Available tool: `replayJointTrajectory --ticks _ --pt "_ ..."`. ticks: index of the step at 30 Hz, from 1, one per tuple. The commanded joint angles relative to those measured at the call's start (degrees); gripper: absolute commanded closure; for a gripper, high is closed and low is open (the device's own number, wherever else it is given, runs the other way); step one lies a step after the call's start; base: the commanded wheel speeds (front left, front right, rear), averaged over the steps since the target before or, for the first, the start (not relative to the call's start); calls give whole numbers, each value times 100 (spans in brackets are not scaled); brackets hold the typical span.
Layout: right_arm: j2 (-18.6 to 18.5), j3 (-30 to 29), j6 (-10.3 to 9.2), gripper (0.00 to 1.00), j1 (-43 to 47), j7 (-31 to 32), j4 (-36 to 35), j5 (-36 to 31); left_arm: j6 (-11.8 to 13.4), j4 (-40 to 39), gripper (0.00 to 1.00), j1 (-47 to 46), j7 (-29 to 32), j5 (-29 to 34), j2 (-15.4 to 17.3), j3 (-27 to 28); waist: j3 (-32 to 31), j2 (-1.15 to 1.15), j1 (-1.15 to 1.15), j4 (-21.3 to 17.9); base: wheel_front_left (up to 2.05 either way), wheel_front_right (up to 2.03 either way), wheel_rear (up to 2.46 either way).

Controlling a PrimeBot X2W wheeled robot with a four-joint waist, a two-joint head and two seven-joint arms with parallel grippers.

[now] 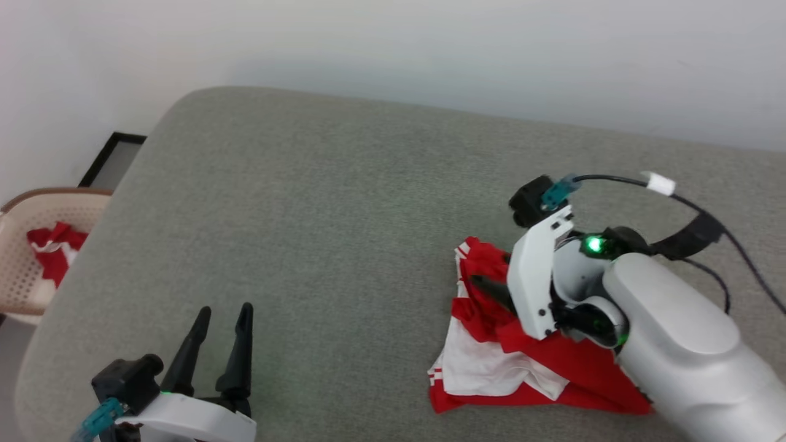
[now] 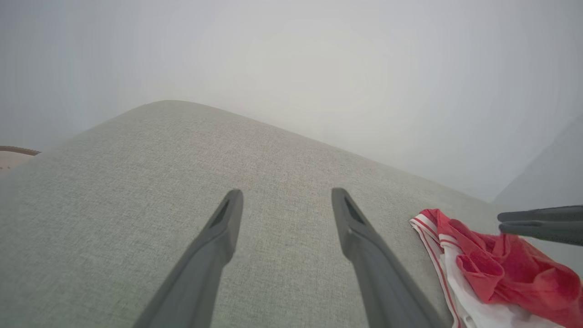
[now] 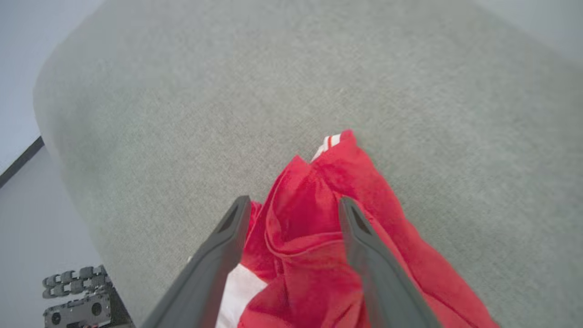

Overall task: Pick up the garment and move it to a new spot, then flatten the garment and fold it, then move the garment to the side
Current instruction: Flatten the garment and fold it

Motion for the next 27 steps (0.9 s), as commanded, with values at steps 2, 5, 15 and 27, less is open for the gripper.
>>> replayJointTrajectory --ticks 2,5,15,27 --pt "-208 71 -10 0 -44 -244 -188 50 15 -45 0 73 6 65 30 27 -41 0 0 -197 0 0 0" --pt "-472 121 -10 0 58 -661 -444 112 45 -80 0 117 6 85 74 63 -71 0 0 -377 0 0 0" --pt "-1249 -125 -10 0 558 -2362 -835 79 111 -213 0 321 7 130 219 168 -174 0 0 -989 0 0 0" --pt "-1770 -917 -10 0 1434 -4021 -602 -138 135 -407 0 597 6 173 284 494 -341 0 0 -1304 0 0 0"
